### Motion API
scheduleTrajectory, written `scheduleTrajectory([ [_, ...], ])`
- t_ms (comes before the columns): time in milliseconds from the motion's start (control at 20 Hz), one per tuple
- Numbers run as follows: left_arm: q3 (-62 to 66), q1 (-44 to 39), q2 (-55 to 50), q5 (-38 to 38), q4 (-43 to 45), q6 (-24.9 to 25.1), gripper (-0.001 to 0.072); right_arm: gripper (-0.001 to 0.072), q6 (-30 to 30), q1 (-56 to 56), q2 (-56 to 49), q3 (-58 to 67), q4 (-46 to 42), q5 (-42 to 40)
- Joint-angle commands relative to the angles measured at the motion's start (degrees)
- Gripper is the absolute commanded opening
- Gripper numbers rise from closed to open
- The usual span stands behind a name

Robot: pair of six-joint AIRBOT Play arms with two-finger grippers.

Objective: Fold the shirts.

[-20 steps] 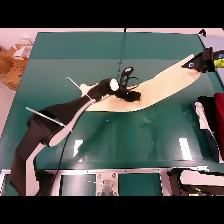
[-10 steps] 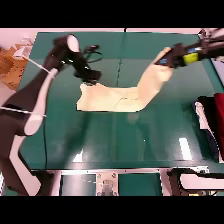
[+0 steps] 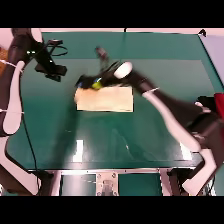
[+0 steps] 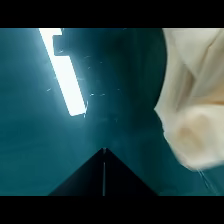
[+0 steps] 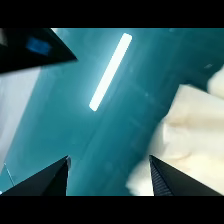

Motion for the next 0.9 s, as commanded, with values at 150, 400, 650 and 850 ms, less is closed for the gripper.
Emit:
scheduleTrajectory([
  [150, -0.2, 7.4, 0.3, -1.9, 0.9, 2.1, 0.0027, 0.0557, 0.3, -8.5, -0.8, 1.9, -1.1, 4.5],
  [400, -0.2, 8.9, 0.3, -1.8, 1.1, 2.1, 0.0027, 0.0557, 3.6, -31.0, 4.3, 1.3, -7.2, 22.9],
  [650, -0.2, 8.9, 0.3, -0.7, 1.0, 1.4, 0.0026, 0.0557, 1.7, -39.2, 4.2, -13.0, -8.4, 26.7],
  [850, -0.2, 8.8, 0.3, -0.3, 0.6, 0.4, 0.0026, 0.0557, -3.1, -33.7, 3.9, -22.8, -1.7, 18.5],
])
